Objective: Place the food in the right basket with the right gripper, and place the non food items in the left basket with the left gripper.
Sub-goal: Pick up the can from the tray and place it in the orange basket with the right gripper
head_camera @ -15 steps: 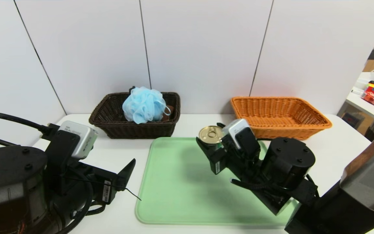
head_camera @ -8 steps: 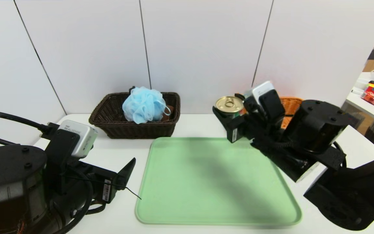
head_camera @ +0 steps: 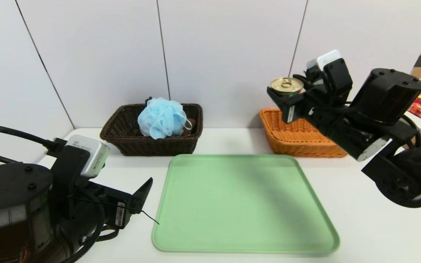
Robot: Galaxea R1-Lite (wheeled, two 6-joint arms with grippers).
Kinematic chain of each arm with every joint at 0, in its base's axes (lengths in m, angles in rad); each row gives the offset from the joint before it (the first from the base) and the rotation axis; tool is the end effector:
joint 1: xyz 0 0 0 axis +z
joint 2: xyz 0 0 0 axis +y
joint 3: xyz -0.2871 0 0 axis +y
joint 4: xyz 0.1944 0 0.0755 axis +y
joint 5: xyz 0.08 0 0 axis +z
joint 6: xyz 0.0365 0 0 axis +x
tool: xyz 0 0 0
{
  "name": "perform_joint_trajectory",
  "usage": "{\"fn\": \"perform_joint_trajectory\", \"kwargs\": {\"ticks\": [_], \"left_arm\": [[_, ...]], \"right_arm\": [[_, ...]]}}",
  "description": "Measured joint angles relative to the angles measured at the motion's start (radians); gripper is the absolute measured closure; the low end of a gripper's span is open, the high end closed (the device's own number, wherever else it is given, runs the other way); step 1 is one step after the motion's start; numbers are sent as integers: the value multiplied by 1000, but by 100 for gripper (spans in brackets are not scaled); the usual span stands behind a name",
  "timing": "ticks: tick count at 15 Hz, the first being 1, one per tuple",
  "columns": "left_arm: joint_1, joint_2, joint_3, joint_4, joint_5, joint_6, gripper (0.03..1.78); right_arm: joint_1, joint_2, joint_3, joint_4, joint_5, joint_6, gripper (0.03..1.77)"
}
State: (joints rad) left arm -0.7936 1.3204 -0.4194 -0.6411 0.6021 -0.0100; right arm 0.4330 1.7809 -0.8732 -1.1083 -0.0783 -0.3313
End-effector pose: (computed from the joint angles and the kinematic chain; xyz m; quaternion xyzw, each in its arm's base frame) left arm 0.1656 -0.1389 0.1443 0.0783 0.0998 -0.0943 0.9874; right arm 0.3217 0.1456 0.1972 -0.1365 -0.1245 0.1572 0.9701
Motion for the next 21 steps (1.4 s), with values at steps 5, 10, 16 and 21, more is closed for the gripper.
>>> {"fn": "perform_joint_trajectory", "kwargs": {"ticks": [5, 10, 16, 21], "left_arm": [[0, 0, 0, 0, 0, 0, 12], [-1, -1, 1, 0, -2, 0, 12], [-1, -4, 4, 0, -2, -2, 12], [-1, -7, 6, 0, -1, -2, 12]], "right_arm": [[-160, 15, -153, 142, 68, 1, 74], [-257, 72, -261, 246, 77, 5, 74], [-330, 119, -379, 449, 83, 18, 74], [-351, 133, -432, 625, 83, 63, 74]]}}
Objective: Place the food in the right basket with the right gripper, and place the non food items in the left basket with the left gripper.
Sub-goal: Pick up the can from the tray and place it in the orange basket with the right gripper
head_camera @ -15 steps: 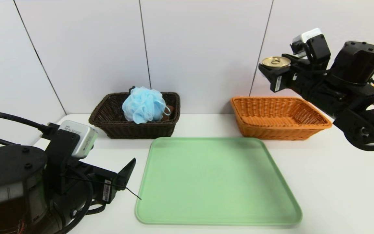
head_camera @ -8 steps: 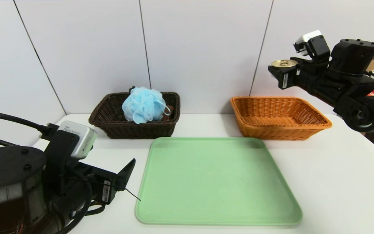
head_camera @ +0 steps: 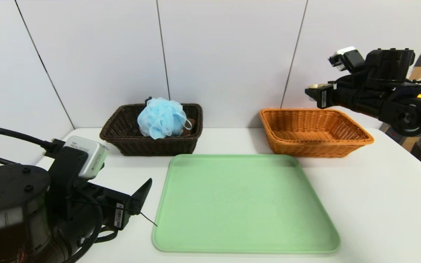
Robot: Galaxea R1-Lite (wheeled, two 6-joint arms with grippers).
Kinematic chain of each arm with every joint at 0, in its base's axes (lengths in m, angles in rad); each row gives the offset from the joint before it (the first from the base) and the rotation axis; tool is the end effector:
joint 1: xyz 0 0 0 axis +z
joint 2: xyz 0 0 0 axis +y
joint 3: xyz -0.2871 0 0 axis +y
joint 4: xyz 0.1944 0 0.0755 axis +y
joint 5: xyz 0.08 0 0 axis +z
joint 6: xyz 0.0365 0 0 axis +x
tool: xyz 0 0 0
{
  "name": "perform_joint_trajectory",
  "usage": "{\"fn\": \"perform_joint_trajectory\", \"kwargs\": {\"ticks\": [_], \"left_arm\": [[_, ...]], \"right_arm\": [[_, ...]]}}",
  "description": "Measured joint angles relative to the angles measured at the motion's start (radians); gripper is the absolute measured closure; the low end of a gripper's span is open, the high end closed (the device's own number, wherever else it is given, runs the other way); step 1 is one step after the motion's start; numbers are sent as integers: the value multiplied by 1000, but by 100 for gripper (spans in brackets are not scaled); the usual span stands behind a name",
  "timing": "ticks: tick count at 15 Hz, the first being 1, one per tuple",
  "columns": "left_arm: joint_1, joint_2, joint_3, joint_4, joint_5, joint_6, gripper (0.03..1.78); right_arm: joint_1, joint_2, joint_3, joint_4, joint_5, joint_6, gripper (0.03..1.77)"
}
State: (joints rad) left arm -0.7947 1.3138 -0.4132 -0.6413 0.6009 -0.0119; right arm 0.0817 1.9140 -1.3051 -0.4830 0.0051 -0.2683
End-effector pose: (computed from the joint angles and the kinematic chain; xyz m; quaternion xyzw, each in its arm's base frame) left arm 0.1642 -0.1378 0.1440 0.0772 0.0996 -0.0953 0.9874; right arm 0.4134 0.0340 0.2065 -0.1357 0.0565 0.0513 0.9878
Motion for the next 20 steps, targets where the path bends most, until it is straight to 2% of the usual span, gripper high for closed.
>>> {"fn": "perform_joint_trajectory", "kwargs": {"ticks": [3, 12, 20], "left_arm": [[0, 0, -1, 0, 1, 0, 12], [1, -1, -1, -1, 1, 0, 12], [1, -1, 2, 0, 1, 0, 12]], "right_arm": [[-1, 3, -58, 135, 0, 47, 74], [2, 6, -196, 490, -6, 126, 75], [13, 53, -276, 652, -10, 169, 75]]}}
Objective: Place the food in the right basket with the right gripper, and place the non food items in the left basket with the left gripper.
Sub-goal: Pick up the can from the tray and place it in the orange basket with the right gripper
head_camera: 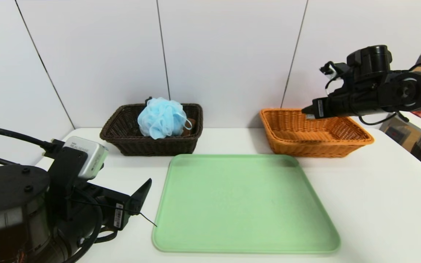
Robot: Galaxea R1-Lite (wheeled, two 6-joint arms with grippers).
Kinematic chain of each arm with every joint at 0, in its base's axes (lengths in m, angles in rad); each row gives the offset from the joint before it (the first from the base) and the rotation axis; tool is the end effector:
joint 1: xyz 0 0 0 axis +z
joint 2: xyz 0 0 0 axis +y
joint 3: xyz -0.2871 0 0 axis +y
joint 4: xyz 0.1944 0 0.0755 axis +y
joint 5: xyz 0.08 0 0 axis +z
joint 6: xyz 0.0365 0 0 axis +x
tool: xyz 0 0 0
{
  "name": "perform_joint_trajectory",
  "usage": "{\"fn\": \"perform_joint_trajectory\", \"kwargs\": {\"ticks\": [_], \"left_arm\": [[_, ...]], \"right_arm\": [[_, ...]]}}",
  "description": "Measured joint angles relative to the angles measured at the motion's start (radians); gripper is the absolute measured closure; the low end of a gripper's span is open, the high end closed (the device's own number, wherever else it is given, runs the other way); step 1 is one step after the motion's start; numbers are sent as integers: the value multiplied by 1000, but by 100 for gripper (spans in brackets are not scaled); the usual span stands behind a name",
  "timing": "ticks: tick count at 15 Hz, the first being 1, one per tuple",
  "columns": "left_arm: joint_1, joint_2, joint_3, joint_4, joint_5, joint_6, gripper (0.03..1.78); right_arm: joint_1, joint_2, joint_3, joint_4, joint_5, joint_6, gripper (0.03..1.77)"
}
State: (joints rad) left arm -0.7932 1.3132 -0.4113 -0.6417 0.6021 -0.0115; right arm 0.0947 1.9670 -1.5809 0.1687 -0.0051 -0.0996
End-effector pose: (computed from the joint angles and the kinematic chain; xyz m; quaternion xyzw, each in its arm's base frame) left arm 0.1642 -0.1373 0.1436 0.0777 0.1000 -0.0940 0.9875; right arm 0.4165 0.0394 0.2002 -0.0615 0.2710 0.0566 0.9589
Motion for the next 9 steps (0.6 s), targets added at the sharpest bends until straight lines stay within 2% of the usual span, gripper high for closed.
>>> {"fn": "perform_joint_trajectory", "kwargs": {"ticks": [5, 9], "left_arm": [[-1, 0, 1, 0, 0, 0, 12], [-1, 0, 3, 0, 0, 0, 12]], "right_arm": [[0, 45, -67, 71, 0, 24, 75], [4, 92, -102, 67, 3, 24, 75]]}}
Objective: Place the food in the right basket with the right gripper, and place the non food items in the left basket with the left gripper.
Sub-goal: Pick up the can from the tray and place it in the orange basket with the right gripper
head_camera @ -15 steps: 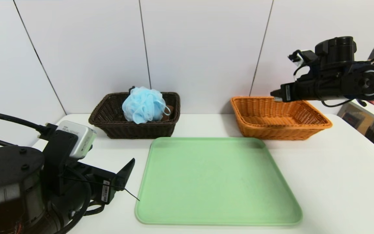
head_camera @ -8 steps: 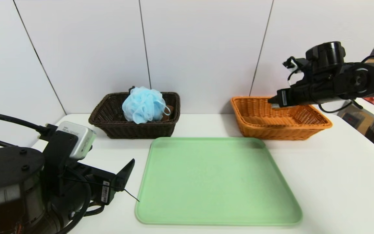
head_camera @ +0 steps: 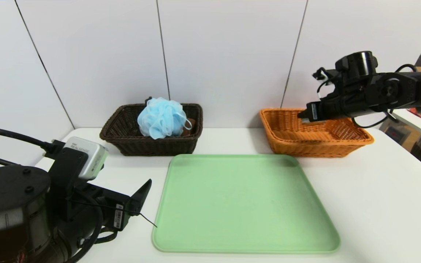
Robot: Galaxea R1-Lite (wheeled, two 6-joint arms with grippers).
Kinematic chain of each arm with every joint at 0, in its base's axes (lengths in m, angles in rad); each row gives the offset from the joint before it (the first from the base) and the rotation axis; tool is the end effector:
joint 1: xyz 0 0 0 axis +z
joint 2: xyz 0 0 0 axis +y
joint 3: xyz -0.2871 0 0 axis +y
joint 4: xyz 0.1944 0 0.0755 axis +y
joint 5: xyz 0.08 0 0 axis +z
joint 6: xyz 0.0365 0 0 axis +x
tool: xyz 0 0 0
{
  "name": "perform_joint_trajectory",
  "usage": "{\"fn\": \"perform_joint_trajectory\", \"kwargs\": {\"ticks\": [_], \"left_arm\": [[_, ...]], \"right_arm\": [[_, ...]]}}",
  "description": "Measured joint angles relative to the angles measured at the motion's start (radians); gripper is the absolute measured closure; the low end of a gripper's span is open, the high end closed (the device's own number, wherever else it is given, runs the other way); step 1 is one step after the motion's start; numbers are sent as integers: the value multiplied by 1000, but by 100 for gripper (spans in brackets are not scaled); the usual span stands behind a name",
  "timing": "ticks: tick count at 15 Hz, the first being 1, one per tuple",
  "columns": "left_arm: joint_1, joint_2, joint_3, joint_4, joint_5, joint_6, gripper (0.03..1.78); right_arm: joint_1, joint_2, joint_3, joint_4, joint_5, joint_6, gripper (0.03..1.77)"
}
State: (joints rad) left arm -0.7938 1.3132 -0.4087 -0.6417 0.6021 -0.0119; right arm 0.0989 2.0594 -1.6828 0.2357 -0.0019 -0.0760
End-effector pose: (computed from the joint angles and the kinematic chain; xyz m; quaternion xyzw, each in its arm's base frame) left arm 0.1638 -0.1371 0.1429 0.0783 0.1009 -0.0943 0.9873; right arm 0.4365 0.0432 0.1853 -0.0514 0.2990 0.0576 0.9511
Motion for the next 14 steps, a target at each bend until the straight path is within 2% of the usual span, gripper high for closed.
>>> {"fn": "perform_joint_trajectory", "kwargs": {"ticks": [8, 14], "left_arm": [[0, 3, 0, 1, -1, 0, 12], [-1, 8, 2, 1, -5, -1, 12]], "right_arm": [[8, 149, -120, 8, -11, 0, 75], [8, 232, -158, 6, -50, -1, 75]]}}
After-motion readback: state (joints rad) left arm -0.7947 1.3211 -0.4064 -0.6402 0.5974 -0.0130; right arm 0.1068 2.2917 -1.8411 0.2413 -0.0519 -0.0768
